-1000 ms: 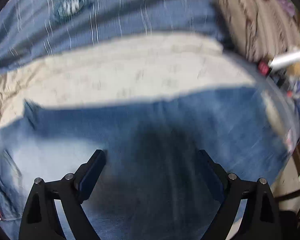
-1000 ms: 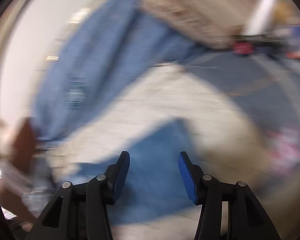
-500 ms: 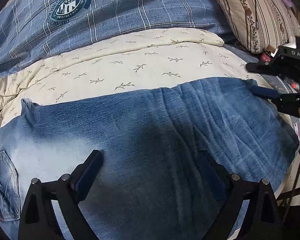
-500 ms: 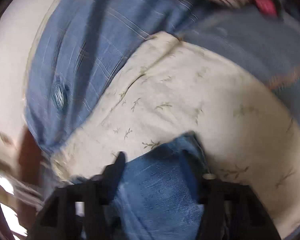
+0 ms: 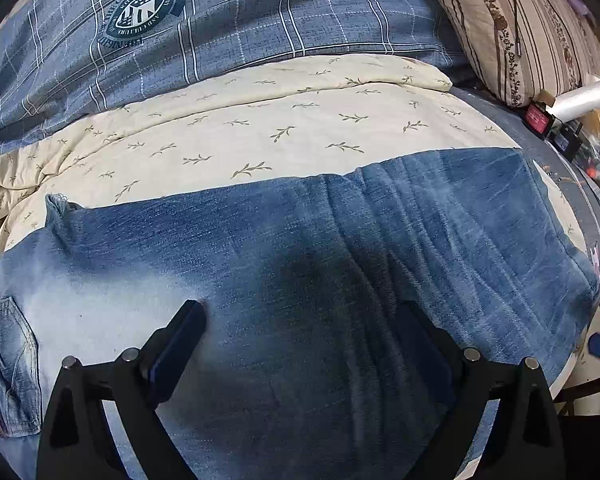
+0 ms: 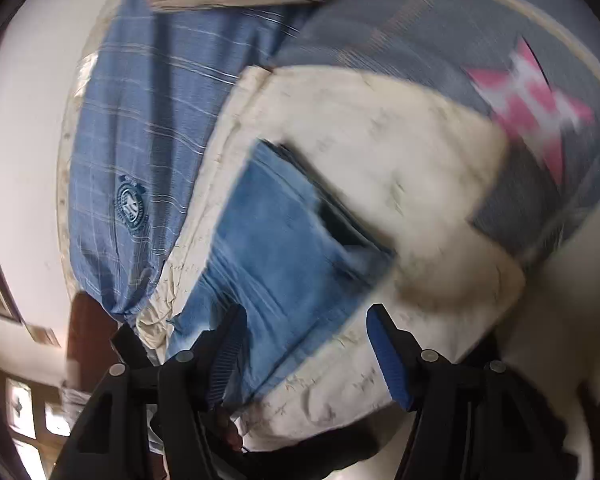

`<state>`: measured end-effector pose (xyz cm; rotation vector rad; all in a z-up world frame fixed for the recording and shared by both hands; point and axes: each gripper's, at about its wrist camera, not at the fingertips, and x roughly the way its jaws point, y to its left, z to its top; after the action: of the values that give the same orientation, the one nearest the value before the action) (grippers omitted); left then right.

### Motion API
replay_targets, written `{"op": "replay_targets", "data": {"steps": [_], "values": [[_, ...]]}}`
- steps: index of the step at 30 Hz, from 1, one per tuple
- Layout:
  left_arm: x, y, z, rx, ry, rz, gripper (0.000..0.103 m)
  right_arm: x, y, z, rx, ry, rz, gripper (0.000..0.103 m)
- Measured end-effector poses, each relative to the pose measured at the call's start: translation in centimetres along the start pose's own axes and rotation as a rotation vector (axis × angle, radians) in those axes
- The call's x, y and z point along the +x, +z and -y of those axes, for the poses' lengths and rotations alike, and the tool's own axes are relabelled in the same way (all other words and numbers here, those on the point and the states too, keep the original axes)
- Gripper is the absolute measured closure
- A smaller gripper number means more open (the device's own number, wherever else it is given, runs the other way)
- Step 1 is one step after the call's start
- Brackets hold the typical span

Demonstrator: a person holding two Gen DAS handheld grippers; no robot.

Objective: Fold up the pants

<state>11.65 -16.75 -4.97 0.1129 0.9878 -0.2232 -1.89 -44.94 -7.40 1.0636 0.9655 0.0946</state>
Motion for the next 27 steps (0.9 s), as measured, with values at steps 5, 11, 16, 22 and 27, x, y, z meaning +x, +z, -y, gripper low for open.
{"op": "replay_targets", "data": {"steps": [5, 11, 16, 22, 27], "values": [[0.0, 0.0, -0.1, 0.003, -0.002, -0.007, 0.006, 1.1, 0.5, 1.7, 0.07, 0.017, -0.012, 0.037], [0.0, 0.0, 0.0, 0.007, 0.0, -0.003, 0.005, 1.3, 0.9, 2.5, 0.126, 0.03, 0.004, 0.036], [-0.1, 0.0, -0.2, 0.004, -0.006, -0.01, 0.005, 1.5, 1.8, 1.1, 0.079, -0.002, 0.023, 0.036], [-2.3, -0.7, -1.1, -0.036, -0.033, 0.019, 0.005, 2.1, 2.1, 1.4, 0.098, -0.051, 0.029, 0.037], [-0.9, -2.4, -0.3, 0.06, 0.063, -0.009, 0.002, 2.8, 2.2, -0.2, -0.024, -0.184, 0.028, 0.073]]}}
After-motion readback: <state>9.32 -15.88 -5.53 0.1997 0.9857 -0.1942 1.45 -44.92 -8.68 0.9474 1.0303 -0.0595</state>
